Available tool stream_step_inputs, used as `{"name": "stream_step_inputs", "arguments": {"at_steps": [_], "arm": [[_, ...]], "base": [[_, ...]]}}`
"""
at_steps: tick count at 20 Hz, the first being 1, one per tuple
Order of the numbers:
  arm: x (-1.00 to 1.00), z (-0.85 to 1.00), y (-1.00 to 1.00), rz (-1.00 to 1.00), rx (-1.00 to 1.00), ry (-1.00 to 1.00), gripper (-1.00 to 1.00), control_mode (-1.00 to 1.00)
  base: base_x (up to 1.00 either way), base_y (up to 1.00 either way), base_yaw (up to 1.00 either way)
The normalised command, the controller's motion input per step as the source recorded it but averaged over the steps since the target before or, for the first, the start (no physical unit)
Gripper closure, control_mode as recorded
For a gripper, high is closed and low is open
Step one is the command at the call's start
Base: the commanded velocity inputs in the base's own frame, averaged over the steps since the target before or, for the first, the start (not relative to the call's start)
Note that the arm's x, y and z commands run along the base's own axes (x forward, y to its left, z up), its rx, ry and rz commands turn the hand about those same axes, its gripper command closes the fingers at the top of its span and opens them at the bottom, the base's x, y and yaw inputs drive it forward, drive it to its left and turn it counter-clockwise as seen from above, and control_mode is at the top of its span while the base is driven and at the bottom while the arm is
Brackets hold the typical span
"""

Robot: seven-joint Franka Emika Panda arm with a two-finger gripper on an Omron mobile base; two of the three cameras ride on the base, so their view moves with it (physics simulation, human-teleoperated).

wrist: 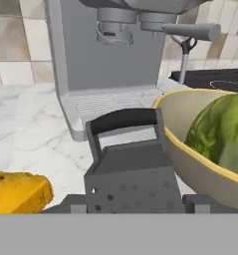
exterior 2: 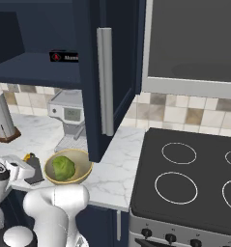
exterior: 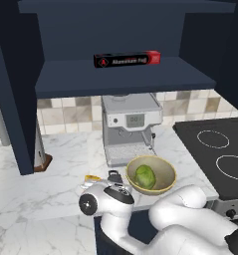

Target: Pick the cheese from the fridge and the cheese grater from the cabinet and place them next to the salad bowl.

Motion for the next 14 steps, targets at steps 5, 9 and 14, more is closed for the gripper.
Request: {"name": "stream_step_inputs", "arguments": {"at_steps": [5,9,14], "arm": [[-0.15,-0.02,0.02,0.00,0.00,-0.08,-1.00,-1.00],[-0.13,0.04,0.00,0.00,0.00,-0.19,-1.00,-1.00],[0.12,0.01,-0.06,0.00,0.00,-0.14,-1.00,-1.00]], "base": [[0.00,0.00,0.00],[0.00,0.00,0.00],[0.00,0.00,0.00]]}}
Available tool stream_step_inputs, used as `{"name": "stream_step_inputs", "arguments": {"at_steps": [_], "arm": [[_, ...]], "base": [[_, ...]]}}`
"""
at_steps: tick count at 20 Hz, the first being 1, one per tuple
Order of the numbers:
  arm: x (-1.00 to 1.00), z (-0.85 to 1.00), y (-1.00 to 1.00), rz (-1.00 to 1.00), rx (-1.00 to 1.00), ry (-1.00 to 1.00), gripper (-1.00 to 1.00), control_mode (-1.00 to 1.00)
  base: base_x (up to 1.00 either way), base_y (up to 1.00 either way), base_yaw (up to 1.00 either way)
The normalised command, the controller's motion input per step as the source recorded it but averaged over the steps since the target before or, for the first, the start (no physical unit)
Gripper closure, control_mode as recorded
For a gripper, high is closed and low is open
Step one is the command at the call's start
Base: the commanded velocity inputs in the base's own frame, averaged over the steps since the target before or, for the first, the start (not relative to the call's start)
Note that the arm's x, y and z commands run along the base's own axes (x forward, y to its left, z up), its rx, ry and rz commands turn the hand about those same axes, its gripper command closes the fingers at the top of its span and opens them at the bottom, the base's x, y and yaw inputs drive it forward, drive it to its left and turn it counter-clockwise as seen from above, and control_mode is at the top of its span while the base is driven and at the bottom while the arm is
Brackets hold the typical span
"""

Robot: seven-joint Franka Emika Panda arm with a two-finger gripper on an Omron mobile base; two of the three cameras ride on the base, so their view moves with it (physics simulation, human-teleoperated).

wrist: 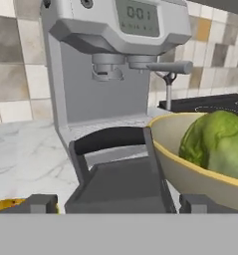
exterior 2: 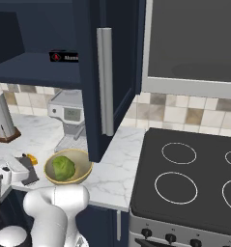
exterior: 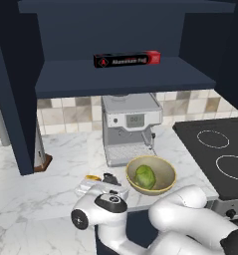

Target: Pick the cheese from the fridge and the cheese grater from the cabinet and place them next to the salad bowl.

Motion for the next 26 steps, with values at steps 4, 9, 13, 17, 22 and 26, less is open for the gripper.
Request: {"name": "stream_step_inputs", "arguments": {"at_steps": [4,9,13,17,22,26], "arm": [[0.10,0.13,-0.13,0.00,0.00,-0.17,-1.00,-1.00],[-0.08,0.44,-0.04,0.00,0.00,-0.18,-1.00,-1.00],[0.00,0.66,-0.06,0.00,0.01,-0.06,-1.00,-1.00],[-0.01,0.74,-0.02,0.00,0.02,-0.05,-1.00,-1.00],[-0.10,0.70,0.00,0.00,0.01,-0.10,-1.00,-1.00],[-0.60,0.70,-0.12,0.00,0.03,-0.18,-1.00,-1.00]], "base": [[0.00,0.00,0.00],[0.00,0.00,0.00],[0.00,0.00,0.00],[0.00,0.00,0.00],[0.00,0.00,0.00],[0.00,0.00,0.00]]}}
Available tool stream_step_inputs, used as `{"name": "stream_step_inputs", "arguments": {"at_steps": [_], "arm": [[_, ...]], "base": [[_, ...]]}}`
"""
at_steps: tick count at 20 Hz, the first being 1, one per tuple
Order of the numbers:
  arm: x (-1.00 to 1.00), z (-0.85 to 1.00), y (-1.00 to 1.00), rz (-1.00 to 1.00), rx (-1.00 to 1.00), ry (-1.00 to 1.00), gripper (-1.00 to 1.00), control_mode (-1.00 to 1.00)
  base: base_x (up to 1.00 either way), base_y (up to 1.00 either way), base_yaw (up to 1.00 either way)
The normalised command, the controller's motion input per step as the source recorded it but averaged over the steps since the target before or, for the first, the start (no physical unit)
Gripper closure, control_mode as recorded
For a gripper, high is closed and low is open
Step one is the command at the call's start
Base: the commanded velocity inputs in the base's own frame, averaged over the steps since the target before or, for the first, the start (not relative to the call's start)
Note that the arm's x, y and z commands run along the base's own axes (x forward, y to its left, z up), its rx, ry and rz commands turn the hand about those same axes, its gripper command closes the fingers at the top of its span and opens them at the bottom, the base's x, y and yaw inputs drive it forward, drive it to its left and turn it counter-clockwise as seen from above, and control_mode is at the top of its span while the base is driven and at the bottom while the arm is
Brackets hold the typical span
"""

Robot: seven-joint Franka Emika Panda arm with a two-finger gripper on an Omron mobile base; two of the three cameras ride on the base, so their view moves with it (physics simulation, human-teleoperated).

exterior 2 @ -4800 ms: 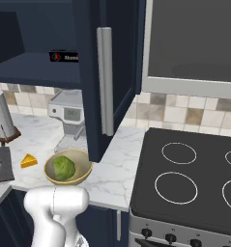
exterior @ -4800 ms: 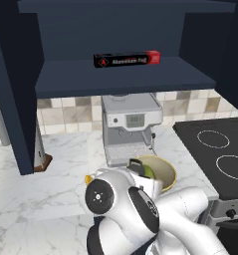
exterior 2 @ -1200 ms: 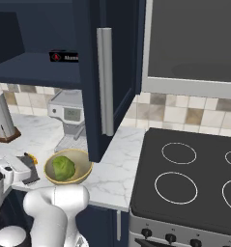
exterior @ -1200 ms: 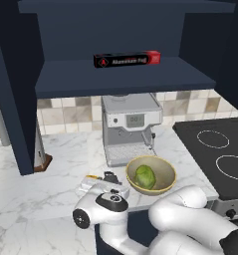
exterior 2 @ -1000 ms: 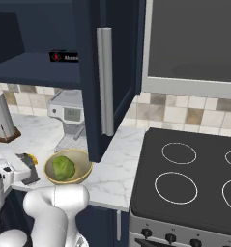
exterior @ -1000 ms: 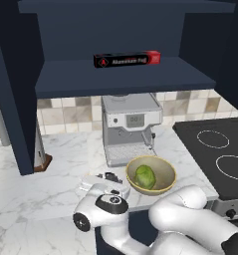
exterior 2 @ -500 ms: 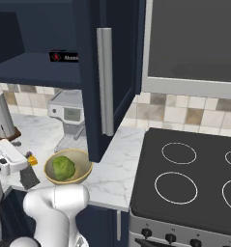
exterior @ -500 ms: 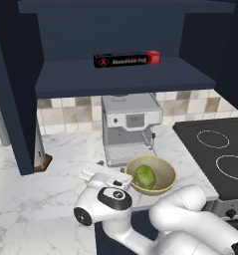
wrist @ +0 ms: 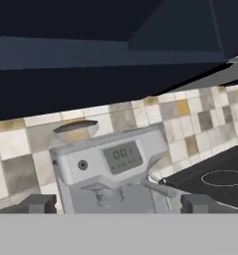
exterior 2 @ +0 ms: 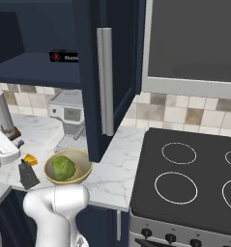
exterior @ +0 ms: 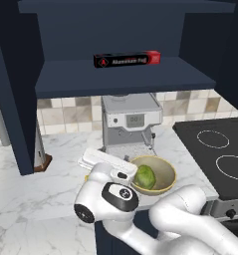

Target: Pick the cheese from the fridge and the cheese grater from the cabinet and place them next to the salad bowl.

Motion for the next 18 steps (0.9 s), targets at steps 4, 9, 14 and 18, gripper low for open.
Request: {"name": "stream_step_inputs", "arguments": {"at_steps": [4,9,14,18], "arm": [[-0.96,0.61,-0.38,0.00,0.10,-0.17,-1.00,-1.00],[-1.00,0.94,-0.41,0.00,0.16,-0.19,-1.00,-1.00],[-1.00,1.00,-0.46,0.00,0.18,-0.26,-1.00,-1.00],[-1.00,0.96,-0.90,-0.02,0.26,-0.19,-1.00,-1.00]], "base": [[0.00,0.00,0.00],[0.00,0.00,0.00],[0.00,0.00,0.00],[0.00,0.00,0.00]]}}
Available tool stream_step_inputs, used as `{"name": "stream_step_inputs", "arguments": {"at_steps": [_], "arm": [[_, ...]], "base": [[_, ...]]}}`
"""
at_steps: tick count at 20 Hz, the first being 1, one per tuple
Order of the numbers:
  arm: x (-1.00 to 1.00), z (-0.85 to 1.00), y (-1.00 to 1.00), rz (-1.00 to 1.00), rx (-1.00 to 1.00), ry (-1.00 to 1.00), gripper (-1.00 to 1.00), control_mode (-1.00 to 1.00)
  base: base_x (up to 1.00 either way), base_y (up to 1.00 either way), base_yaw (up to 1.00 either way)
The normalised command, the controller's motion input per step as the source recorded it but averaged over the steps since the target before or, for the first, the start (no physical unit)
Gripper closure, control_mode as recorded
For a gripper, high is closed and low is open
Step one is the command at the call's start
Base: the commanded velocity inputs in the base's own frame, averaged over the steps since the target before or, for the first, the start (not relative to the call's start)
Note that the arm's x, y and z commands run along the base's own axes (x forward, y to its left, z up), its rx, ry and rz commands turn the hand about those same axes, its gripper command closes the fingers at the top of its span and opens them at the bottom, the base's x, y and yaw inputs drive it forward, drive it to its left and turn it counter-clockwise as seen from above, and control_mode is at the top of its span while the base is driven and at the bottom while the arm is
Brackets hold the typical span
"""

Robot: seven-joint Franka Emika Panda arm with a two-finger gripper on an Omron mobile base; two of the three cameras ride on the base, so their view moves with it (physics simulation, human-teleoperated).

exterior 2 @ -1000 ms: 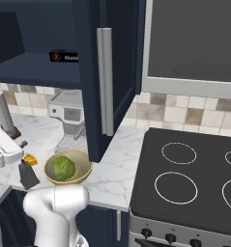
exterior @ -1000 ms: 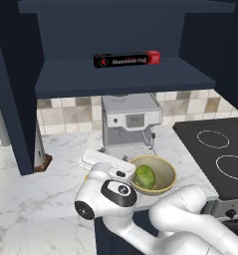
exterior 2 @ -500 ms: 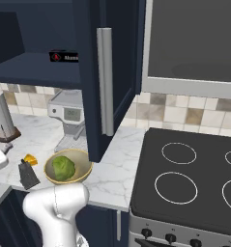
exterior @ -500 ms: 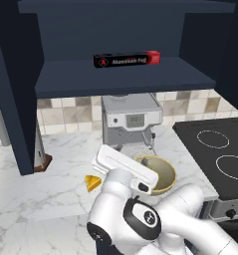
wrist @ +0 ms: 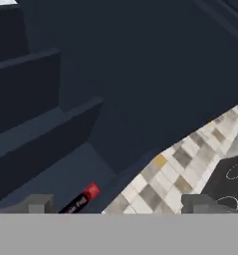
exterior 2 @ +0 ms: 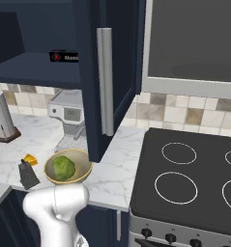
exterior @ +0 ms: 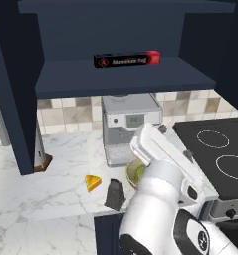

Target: Pick the cheese from the fridge and the cheese grater from the cabinet and place them next to the salad bowl.

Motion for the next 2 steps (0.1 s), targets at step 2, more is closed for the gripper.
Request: {"name": "stream_step_inputs", "arguments": {"at_steps": [2], "arm": [[-0.94,0.77,-1.00,-0.04,0.33,-0.07,-1.00,-1.00]], "base": [[0.00,0.00,0.00]]}}
